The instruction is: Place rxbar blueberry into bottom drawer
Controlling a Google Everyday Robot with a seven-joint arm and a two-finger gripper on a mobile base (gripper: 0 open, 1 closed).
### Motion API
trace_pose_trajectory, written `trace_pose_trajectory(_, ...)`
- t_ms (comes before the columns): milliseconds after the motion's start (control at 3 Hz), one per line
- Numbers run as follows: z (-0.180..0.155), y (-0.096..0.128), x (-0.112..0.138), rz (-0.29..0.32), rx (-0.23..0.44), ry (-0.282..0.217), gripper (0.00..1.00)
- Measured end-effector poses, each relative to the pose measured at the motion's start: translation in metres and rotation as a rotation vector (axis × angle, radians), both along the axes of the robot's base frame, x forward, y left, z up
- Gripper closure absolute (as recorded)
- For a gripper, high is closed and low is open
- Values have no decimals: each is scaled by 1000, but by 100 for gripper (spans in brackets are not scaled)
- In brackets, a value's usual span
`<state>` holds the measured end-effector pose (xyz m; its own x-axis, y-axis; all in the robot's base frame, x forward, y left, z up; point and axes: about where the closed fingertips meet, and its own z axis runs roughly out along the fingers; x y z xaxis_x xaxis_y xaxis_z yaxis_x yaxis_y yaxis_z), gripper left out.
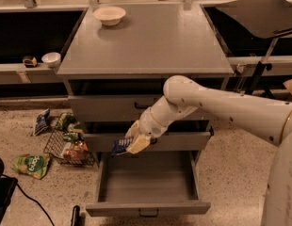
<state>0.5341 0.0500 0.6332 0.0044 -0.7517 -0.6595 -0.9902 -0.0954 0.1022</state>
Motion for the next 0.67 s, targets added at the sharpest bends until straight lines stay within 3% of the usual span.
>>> trace_pose_trajectory(333, -33, -20, -1, -70, -8, 15, 100)
trace_pose_trajectory(667, -61, -36, -6, -120, 25, 45, 100)
